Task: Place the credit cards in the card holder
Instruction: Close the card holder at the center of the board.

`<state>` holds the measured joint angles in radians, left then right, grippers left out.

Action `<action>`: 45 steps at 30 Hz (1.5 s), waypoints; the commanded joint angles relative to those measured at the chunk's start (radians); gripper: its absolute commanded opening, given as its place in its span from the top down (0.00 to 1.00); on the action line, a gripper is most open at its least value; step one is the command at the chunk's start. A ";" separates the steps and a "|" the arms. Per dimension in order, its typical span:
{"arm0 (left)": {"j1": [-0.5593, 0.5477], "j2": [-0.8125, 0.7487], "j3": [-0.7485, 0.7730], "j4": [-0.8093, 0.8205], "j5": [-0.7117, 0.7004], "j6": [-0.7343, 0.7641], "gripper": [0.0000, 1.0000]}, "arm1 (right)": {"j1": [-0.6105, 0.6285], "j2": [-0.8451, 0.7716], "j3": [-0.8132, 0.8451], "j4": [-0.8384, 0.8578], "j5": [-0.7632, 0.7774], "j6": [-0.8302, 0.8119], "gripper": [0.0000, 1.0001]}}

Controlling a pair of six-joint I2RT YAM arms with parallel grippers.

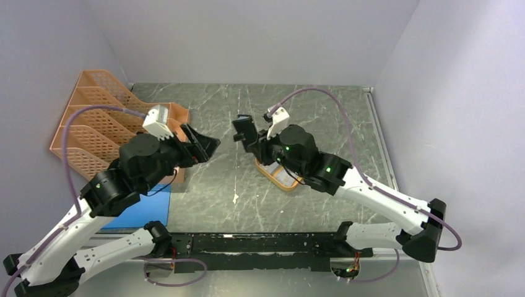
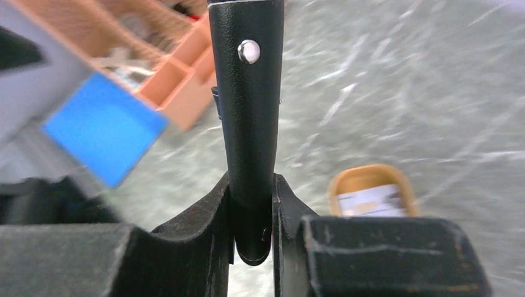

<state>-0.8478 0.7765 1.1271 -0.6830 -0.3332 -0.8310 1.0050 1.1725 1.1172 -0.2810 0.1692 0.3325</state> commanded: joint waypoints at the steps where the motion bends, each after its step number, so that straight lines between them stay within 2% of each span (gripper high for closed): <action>1: -0.002 0.036 0.096 0.146 0.044 0.079 0.02 | 0.032 -0.043 0.002 0.053 0.382 -0.360 1.00; 4: -0.002 0.093 0.176 0.152 0.075 0.052 0.02 | 0.066 -0.064 -0.058 0.251 0.552 -0.611 1.00; 8: -0.002 0.137 0.213 0.218 0.099 0.007 0.02 | 0.115 -0.091 -0.215 0.743 0.669 -1.069 1.00; 13: -0.001 0.204 0.247 0.289 0.168 -0.009 0.02 | 0.162 -0.065 -0.322 1.187 0.637 -1.521 1.00; 18: -0.001 0.276 0.322 0.265 0.239 0.003 0.02 | 0.234 -0.043 -0.378 1.412 0.577 -1.793 1.00; 26: -0.002 0.263 0.315 0.296 0.312 -0.060 0.02 | 0.287 -0.038 -0.416 1.497 0.541 -1.978 1.00; 34: -0.002 0.277 0.339 0.295 0.365 -0.106 0.02 | 0.308 -0.010 -0.413 1.489 0.546 -1.997 1.00; 42: -0.003 0.358 0.359 0.250 0.458 -0.131 0.02 | 0.319 0.026 -0.398 1.520 0.553 -2.034 1.00; 43: -0.002 0.357 0.353 0.250 0.456 -0.137 0.05 | 0.320 0.028 -0.396 1.520 0.554 -2.036 1.00; 45: -0.002 0.345 0.329 0.262 0.447 -0.145 0.16 | 0.322 0.031 -0.396 1.523 0.557 -2.038 1.00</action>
<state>-0.8478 1.1301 1.4647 -0.4259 0.0608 -0.9527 1.3170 1.2049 0.7006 1.1496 0.7372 -1.6760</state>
